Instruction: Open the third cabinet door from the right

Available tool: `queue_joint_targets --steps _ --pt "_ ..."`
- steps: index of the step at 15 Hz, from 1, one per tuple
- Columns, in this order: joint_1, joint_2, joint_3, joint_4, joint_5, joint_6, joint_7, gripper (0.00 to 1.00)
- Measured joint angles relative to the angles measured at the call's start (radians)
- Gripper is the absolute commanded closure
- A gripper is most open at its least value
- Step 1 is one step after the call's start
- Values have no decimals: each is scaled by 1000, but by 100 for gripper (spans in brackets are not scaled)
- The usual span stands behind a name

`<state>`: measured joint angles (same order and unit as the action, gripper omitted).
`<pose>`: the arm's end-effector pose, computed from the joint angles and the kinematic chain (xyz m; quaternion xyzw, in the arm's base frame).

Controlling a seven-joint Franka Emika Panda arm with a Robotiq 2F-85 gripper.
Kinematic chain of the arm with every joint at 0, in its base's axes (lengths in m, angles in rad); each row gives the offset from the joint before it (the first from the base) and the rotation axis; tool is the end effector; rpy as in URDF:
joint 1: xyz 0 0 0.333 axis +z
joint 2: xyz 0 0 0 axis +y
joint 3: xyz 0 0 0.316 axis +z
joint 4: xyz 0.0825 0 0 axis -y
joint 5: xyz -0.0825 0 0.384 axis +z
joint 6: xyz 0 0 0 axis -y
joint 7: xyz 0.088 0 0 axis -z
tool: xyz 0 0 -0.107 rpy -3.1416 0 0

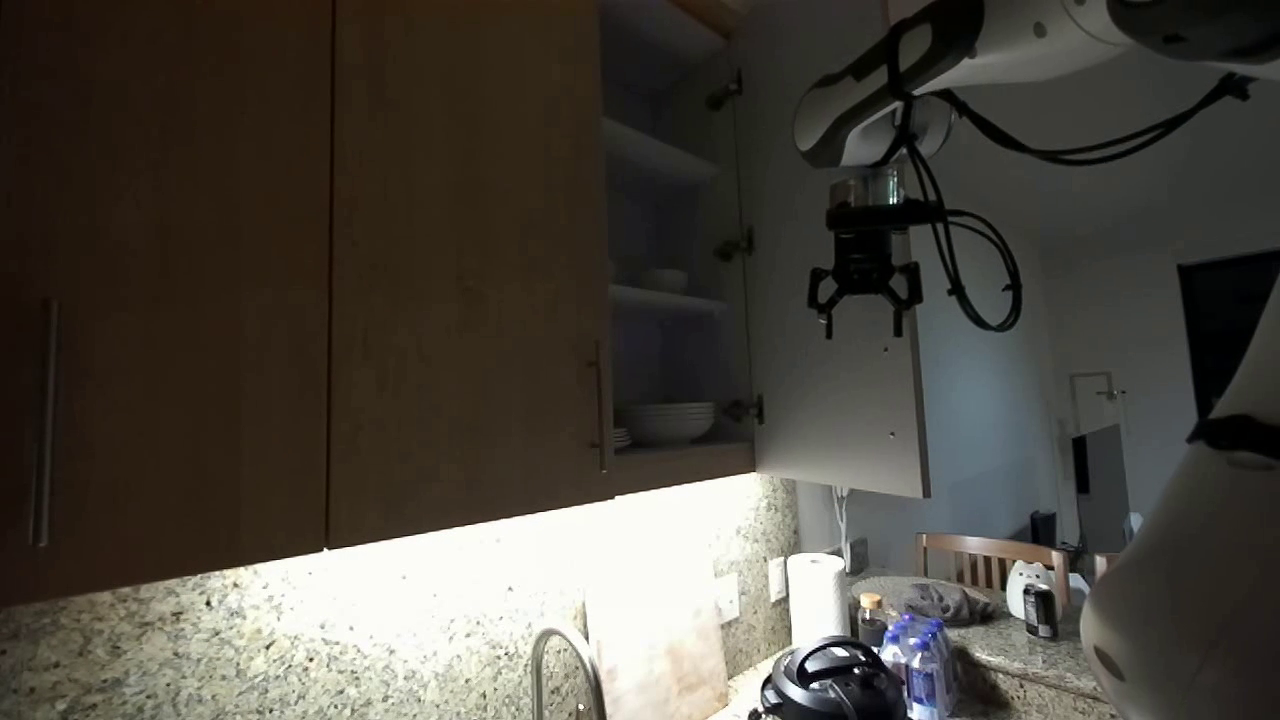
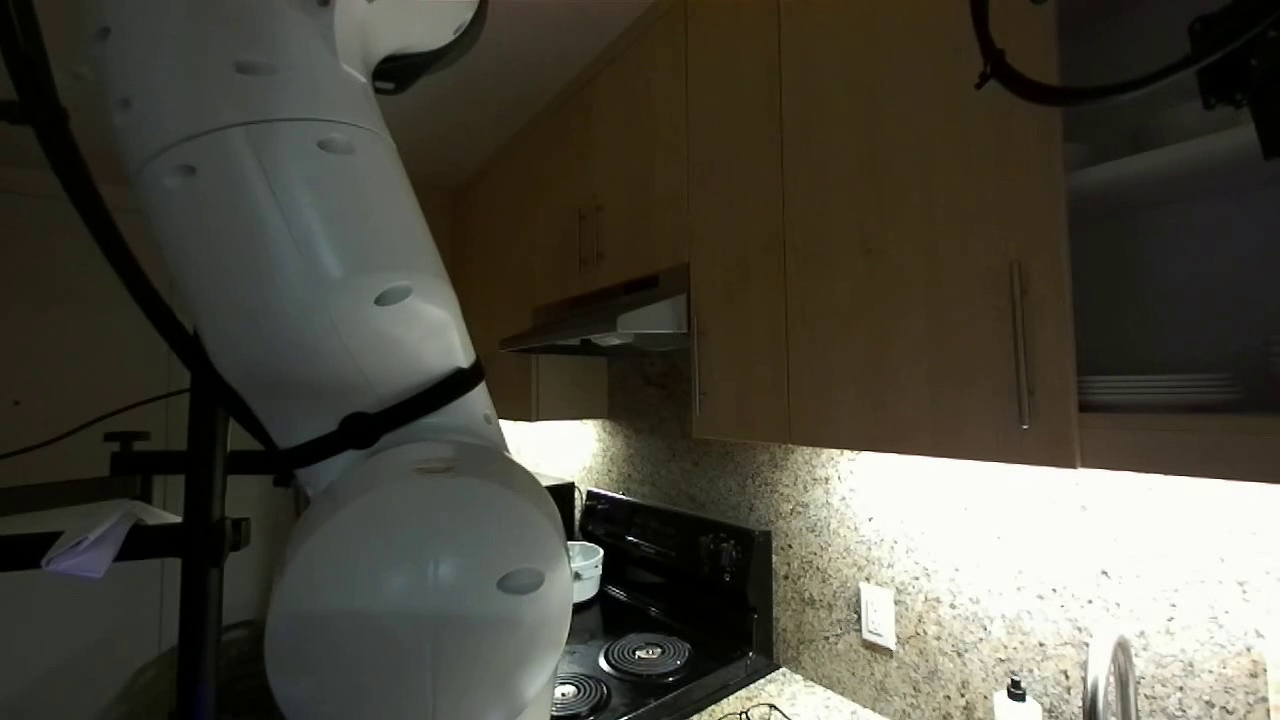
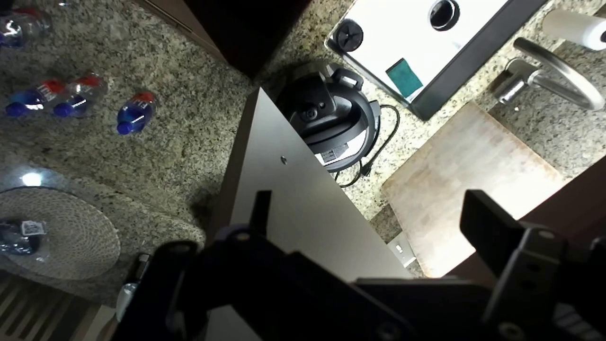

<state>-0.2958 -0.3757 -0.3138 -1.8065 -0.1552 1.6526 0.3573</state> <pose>0.3384 -0.2946 0.6971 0.8819 -0.4598 0.0986 0.0328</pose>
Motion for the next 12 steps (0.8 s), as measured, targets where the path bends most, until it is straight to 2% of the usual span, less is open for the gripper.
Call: queue_joint_targets --steps 12 --pt "-16 -43 -31 0 22 -3 -9 0"
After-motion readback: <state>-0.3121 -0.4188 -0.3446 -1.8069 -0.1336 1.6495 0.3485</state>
